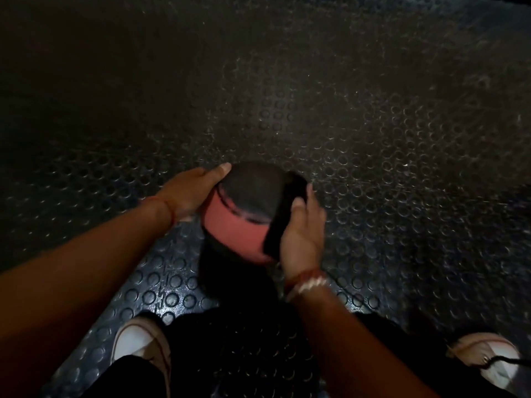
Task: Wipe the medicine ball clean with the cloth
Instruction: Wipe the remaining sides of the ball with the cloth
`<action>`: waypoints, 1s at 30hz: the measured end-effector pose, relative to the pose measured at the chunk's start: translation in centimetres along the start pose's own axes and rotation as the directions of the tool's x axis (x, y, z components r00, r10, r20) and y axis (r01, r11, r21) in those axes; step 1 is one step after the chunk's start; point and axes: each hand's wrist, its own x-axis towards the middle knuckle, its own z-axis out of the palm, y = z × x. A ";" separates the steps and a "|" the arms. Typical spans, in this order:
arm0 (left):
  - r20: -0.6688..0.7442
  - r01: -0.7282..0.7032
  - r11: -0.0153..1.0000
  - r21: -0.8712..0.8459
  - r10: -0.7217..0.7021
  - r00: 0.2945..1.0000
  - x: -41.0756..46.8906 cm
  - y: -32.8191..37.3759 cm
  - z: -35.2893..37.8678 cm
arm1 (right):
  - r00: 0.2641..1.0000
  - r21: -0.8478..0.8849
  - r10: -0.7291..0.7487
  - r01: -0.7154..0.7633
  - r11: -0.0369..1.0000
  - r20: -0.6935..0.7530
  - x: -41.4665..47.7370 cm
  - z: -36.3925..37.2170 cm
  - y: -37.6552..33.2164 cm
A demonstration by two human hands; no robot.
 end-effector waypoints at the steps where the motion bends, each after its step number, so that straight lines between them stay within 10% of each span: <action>1: -0.015 -0.041 0.997 -0.065 0.040 0.999 -0.1 -0.7 0.5 | 0.998 -0.025 0.029 -0.028 0.999 0.052 2.4 -0.4 0.1; 6: -0.040 -0.180 0.867 -0.465 0.182 0.982 0.0 -1.2 4.3 | 0.920 0.228 0.369 -0.390 0.892 0.130 11.2 -2.7 -0.1; 16: -0.084 -0.085 0.896 -0.436 0.054 0.995 0.2 2.0 5.7 | 0.816 0.633 0.555 -0.519 0.575 0.164 7.3 -2.9 2.4; 26: -0.010 -0.078 0.968 -0.238 0.078 0.997 -0.9 0.8 4.7 | 0.877 0.271 0.444 -0.479 0.835 0.183 8.4 -3.9 0.2; 30: -0.020 -0.042 0.960 -0.276 0.038 0.999 -1.0 0.9 4.9 | 0.988 -0.015 0.055 -0.053 0.998 0.148 6.6 -3.2 -1.2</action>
